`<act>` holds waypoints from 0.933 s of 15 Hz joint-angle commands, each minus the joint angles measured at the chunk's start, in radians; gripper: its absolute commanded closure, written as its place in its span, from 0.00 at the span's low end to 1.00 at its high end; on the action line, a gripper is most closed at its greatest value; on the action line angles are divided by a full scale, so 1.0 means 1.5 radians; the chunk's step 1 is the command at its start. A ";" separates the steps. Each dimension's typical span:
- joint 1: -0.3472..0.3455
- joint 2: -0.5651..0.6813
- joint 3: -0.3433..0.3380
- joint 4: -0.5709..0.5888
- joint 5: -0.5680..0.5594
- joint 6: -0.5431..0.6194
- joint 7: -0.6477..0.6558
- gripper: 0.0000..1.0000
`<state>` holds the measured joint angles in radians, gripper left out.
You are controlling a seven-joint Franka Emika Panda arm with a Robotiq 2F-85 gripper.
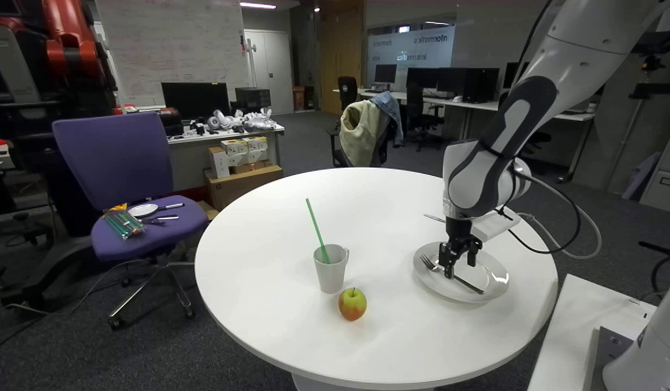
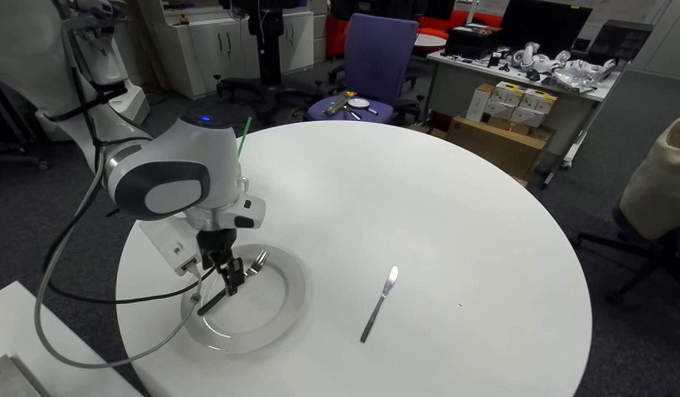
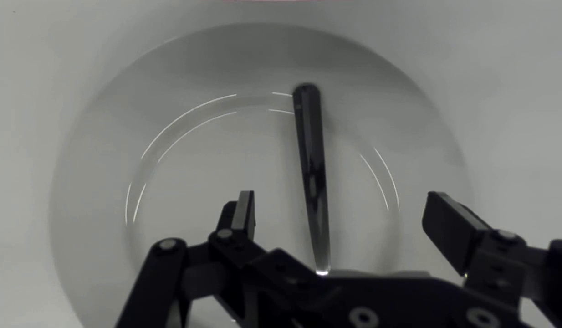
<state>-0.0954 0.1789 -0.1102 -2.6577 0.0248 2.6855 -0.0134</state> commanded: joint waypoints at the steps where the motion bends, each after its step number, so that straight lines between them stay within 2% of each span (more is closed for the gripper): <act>1: -0.013 0.013 -0.001 0.024 0.004 0.005 -0.015 0.00; 12: -0.016 0.094 -0.001 0.095 0.000 -0.008 -0.008 0.00; 13: -0.015 0.102 0.000 0.100 0.001 -0.008 -0.008 0.03; 14: -0.014 0.108 0.001 0.106 0.001 -0.010 -0.006 0.22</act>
<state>-0.1085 0.3180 -0.1177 -2.5311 0.0245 2.6854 -0.0134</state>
